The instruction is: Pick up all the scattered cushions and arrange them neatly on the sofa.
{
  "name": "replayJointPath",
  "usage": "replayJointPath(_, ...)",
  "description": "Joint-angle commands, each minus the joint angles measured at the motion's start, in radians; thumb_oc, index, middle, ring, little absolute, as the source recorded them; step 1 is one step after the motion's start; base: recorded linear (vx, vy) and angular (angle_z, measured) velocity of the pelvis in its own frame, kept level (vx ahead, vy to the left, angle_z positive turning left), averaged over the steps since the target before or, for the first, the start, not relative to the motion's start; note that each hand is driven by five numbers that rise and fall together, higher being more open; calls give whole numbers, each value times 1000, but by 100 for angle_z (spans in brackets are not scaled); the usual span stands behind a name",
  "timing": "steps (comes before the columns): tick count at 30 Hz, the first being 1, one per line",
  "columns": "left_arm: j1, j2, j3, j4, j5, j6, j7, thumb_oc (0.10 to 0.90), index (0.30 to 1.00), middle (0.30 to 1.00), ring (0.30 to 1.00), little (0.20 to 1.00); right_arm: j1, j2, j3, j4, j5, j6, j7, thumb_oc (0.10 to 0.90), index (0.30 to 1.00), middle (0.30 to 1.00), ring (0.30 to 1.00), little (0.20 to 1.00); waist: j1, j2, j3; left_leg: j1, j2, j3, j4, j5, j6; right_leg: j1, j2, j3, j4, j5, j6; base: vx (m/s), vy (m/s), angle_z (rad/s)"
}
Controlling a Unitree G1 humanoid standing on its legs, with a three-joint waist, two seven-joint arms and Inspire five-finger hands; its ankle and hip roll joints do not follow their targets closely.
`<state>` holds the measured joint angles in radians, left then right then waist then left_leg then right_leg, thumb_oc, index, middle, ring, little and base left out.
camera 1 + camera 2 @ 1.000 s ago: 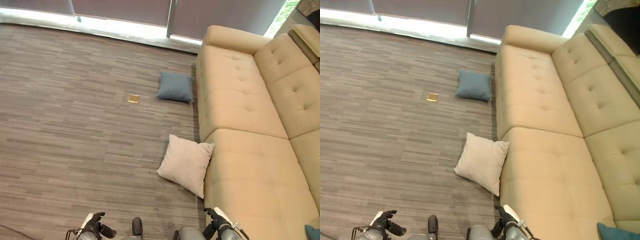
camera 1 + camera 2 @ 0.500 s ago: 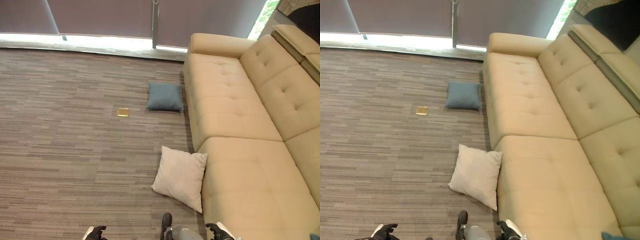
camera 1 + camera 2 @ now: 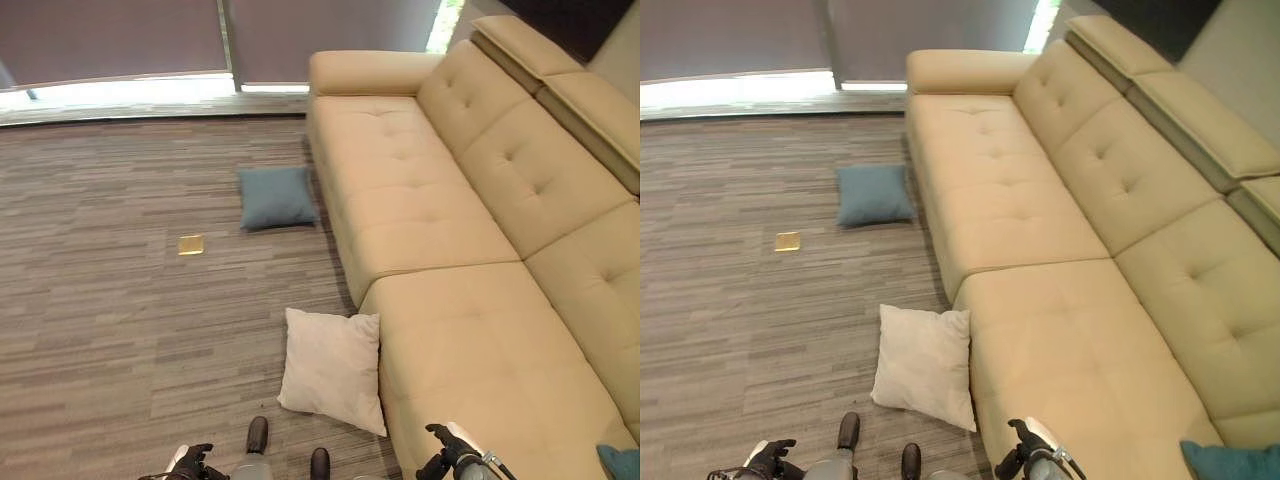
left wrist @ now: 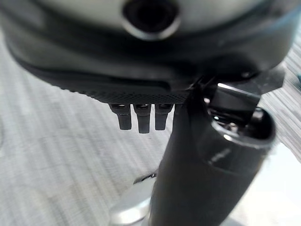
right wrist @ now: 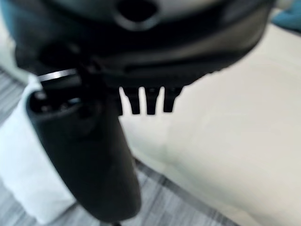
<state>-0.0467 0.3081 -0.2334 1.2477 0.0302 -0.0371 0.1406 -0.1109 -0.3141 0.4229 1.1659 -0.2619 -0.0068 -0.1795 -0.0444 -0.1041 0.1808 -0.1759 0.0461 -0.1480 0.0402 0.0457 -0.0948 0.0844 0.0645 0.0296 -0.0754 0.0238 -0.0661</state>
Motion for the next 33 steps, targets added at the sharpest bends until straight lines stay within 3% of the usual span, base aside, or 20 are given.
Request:
replayJointPath(1, 7, 11, -29, -19, 13, -22, 10, 800, 900, 900, 900, 900, 4, -35, 4, -43, -14, -13, -24, 800, 900, 900, 900, 900, 7, -16, -26, -8, -19, 42, 112, -76, 37, -86, -103, -5, 229, -168, 127, 132, 332, -63)
replayJointPath(6, -5, 39, -28, -34, 24, -35, 11, 800, 900, 900, 900, 900, -37, -10, 27, -58, -35, -14, -15, 800, 900, 900, 900, 900, 10, -2, 0, 42, -48, 161, 96, -110, 103, -196, -175, 45, 373, -70, 183, 27, 338, -94)
replayJointPath(10, -5, 58, -11, -34, 10, -37, 14, 800, 900, 900, 900, 900, -38, -4, 27, -72, -27, -21, -13, 800, 900, 900, 900, 900, 26, 15, 3, 74, -41, 220, 58, -110, 114, -206, -224, -100, 396, -84, 164, -5, 212, -67)
replayJointPath(12, 0, 61, -4, -35, 8, -37, 12, 800, 900, 900, 900, 900, -35, -4, 28, -68, -31, -20, -12, 800, 900, 900, 900, 900, 24, 12, -4, 90, -46, 226, 37, -107, 116, -195, -210, -124, 375, -93, 157, 75, 98, -48)
replayJointPath(13, 5, 62, 6, -33, 8, -37, 13, 800, 900, 900, 900, 900, -31, -3, 30, -59, -36, -23, -12, 800, 900, 900, 900, 900, 24, 5, -20, 106, -60, 237, 17, -104, 120, -181, -166, -150, 330, -104, 153, 71, 57, -28)
replayJointPath(18, 9, 62, 9, -30, 17, -42, 8, 800, 900, 900, 900, 900, -31, -5, 44, -56, -39, -28, -16, 800, 900, 900, 900, 900, 27, -6, -27, 126, -78, 263, 0, -108, 116, -173, -93, -187, 259, -117, 135, 32, 12, -32)
replayJointPath(19, 4, 58, -5, -39, 32, -43, 5, 800, 900, 900, 900, 900, -25, -12, 38, -68, -30, -32, -18, 800, 900, 900, 900, 900, 19, -12, -19, 122, -86, 263, 17, -111, 113, -153, -78, -155, 222, -130, 123, 7, -40, -22)
replayJointPath(22, -2, 49, -17, -51, 39, -45, 4, 800, 900, 900, 900, 900, -21, -24, 30, -74, -27, -32, -21, 800, 900, 900, 900, 900, 17, -11, -15, 99, -86, 274, 43, -114, 101, -158, -78, -152, 206, -119, 119, -26, -67, 8)
replayJointPath(23, -12, 40, -32, -63, 41, -45, -1, 800, 900, 900, 900, 900, -16, -34, 20, -75, -21, -28, -21, 800, 900, 900, 900, 900, 6, -9, -6, 67, -85, 280, 106, -124, 80, -157, -83, -152, 194, -117, 111, -44, -45, 9)
replayJointPath(25, -15, 35, -37, -67, 42, -45, -2, 800, 900, 900, 900, 900, -16, -37, 15, -73, -18, -25, -25, 800, 900, 900, 900, 900, 3, -8, -4, 51, -82, 279, 142, -134, 74, -157, -86, -154, 189, -116, 107, -39, -24, 21)
replayJointPath(27, -22, 18, -53, -69, 36, -49, -3, 800, 900, 900, 900, 900, -24, -44, 15, -67, -8, -24, -28, 800, 900, 900, 900, 900, 5, -10, 4, 19, -91, 235, 211, -154, 62, -154, -97, -145, 179, -114, 100, -28, 25, 8)
replayJointPath(29, -21, 14, -55, -68, 36, -47, -5, 800, 900, 900, 900, 900, -22, -45, 12, -66, -7, -25, -28, 800, 900, 900, 900, 900, 0, -9, 0, 23, -76, 234, 203, -156, 63, -152, -100, -145, 176, -115, 102, 27, 57, -8)
replayJointPath(30, -15, 13, -58, -68, 37, -45, -4, 800, 900, 900, 900, 900, -21, -47, 13, -67, -8, -24, -27, 800, 900, 900, 900, 900, -1, -9, -8, 25, -35, 240, 179, -139, 62, -147, -110, -142, 170, -114, 107, 37, 62, 1)
replayJointPath(31, -15, 13, -58, -68, 37, -45, -4, 800, 900, 900, 900, 900, -20, -47, 13, -68, -8, -24, -27, 800, 900, 900, 900, 900, -1, -9, -8, 26, -35, 240, 178, -139, 61, -146, -110, -141, 170, -114, 107, 70, 125, 6)
replayJointPath(33, -15, 11, -63, -61, 39, -45, 0, 800, 900, 900, 900, 900, -22, -49, 15, -77, -8, -26, -30, 800, 900, 900, 900, 900, 1, -6, -14, 27, 14, 211, 119, -100, 50, -150, -123, -136, 171, -116, 113, 48, 108, 8)
